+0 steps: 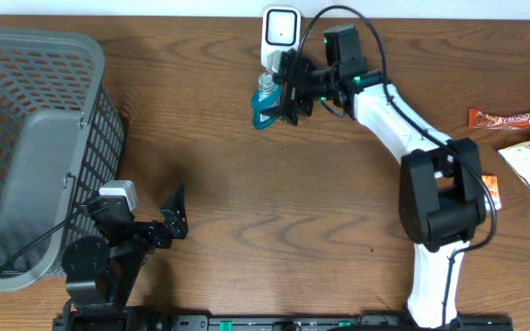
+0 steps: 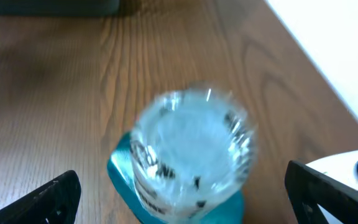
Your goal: Scan the item barcode
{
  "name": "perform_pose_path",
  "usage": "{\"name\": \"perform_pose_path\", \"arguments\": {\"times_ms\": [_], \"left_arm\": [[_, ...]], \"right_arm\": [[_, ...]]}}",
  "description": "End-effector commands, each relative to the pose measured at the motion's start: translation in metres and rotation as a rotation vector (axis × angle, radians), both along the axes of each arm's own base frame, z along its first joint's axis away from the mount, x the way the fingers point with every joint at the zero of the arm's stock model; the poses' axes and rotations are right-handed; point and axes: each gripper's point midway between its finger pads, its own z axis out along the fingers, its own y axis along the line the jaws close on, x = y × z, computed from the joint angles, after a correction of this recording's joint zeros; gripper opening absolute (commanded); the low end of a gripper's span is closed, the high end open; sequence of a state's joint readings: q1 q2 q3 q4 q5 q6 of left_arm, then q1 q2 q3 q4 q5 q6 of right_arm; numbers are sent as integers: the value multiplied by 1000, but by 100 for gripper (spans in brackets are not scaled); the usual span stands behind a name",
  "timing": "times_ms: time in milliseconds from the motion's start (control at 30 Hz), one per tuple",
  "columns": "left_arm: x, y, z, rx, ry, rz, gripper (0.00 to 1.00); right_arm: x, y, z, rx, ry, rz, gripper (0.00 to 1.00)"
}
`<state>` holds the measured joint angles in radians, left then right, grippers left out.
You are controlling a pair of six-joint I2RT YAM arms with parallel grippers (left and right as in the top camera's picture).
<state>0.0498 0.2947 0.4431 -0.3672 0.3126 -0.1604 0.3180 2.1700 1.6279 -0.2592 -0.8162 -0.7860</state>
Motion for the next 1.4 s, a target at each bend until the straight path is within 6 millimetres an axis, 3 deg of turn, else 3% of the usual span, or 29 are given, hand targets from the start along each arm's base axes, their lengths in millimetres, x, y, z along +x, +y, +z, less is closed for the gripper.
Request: {"name": "perform_pose_path", "arguments": {"times_ms": [0,133,400,700,867,1367], "left_arm": [[0,-2,0,-5,-2,-10,99],[0,-2,0,-5,-2,-10,99],[0,-2,0,-5,-2,-10,99],[0,-2,0,-5,-2,-10,99],[0,-2,0,-5,-2,-10,99],[0,-2,0,-5,-2,-10,99]], "right_arm": [[-1,8,5,26,-4,19,99],[-1,14,3,9,-18,14,98],[1,19,-6,-49,-6,-40,68],[18,12,-15,-56,187,-323,54],[30,2,-17,-14,324,-527,50],[24,12,-17,-54,294,-552,50]]}}
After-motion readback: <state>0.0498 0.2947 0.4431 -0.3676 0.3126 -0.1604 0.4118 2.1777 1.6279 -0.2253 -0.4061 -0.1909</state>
